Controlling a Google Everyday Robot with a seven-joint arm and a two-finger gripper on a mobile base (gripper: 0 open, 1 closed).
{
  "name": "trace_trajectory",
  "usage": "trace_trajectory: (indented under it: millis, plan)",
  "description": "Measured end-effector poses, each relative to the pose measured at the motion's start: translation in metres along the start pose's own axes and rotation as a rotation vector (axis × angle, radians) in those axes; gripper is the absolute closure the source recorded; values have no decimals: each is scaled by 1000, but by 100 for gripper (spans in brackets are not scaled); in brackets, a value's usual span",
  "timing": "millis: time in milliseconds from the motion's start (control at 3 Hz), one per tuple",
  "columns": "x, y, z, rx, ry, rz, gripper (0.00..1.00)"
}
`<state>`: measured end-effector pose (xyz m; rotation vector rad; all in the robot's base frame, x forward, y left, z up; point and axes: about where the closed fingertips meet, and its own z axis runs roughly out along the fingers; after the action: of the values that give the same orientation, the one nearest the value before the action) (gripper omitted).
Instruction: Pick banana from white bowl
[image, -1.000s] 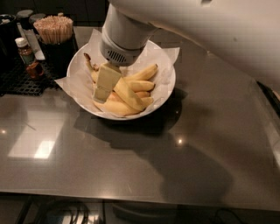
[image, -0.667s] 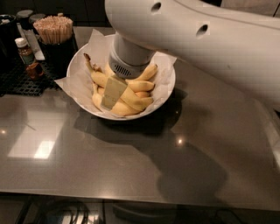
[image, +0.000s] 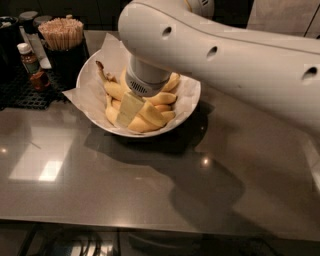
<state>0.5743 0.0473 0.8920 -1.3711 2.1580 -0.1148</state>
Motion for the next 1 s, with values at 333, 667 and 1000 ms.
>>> trace_trajectory:
  millis: [333, 667, 1000]
  plan:
    - [-9, 3, 10, -30, -8, 5, 0]
    - [-6, 5, 20, -54, -3, 23, 0]
    - [9, -1, 25, -66, 3, 63, 19]
